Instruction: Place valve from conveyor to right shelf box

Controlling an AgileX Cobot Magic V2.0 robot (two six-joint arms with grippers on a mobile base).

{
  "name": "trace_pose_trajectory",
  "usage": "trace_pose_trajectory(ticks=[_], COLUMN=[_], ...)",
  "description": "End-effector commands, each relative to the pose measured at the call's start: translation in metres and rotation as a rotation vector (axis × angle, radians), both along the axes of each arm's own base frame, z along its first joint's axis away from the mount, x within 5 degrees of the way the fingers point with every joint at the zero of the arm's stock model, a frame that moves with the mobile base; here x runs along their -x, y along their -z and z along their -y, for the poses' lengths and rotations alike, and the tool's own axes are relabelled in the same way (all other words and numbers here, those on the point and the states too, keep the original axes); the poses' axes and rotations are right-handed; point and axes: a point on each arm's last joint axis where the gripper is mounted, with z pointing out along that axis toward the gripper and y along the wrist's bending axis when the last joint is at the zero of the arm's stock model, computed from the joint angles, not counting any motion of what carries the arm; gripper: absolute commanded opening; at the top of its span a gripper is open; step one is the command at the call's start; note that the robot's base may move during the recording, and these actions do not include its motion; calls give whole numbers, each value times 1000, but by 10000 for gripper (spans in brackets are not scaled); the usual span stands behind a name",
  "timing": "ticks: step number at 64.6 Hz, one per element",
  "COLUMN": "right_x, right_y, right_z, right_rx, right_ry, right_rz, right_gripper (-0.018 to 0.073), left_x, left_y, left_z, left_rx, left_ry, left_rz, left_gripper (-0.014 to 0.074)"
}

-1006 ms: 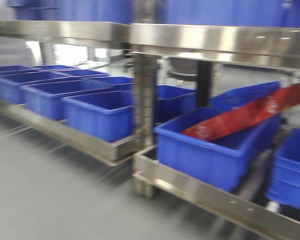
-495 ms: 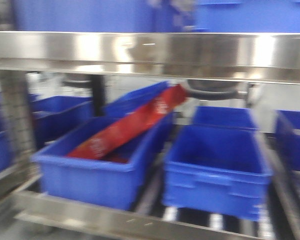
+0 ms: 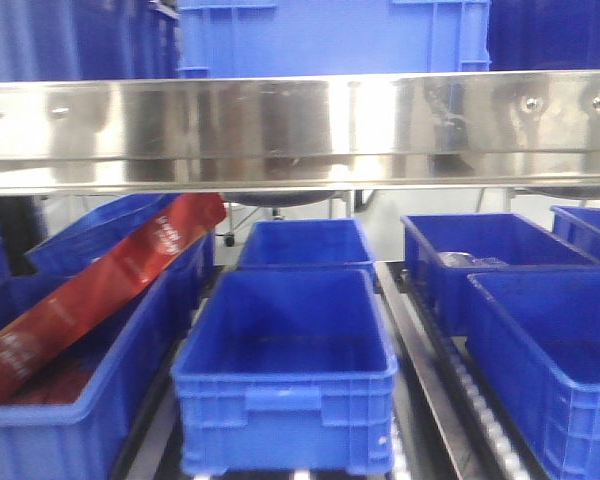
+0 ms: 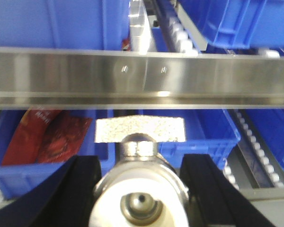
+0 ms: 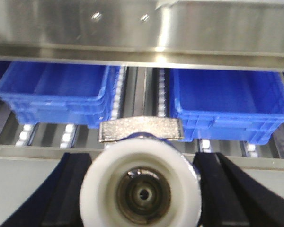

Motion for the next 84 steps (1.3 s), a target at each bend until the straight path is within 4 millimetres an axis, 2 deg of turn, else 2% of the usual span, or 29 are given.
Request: trace_pose_trajectory(ticks=[1, 84], right_x=[-1, -1], right_y=[-8, -8], right_z=[1, 1], right_rx=[2, 2], right_ry=[4, 4], right_rz=[78, 78], right_gripper=[-167, -167], left_x=[0, 0], left_y=[-7, -7], left_z=[1, 1], left_rx=[18, 18], left_ry=[-3, -3], left_rz=[61, 61], left_gripper=[-111, -111])
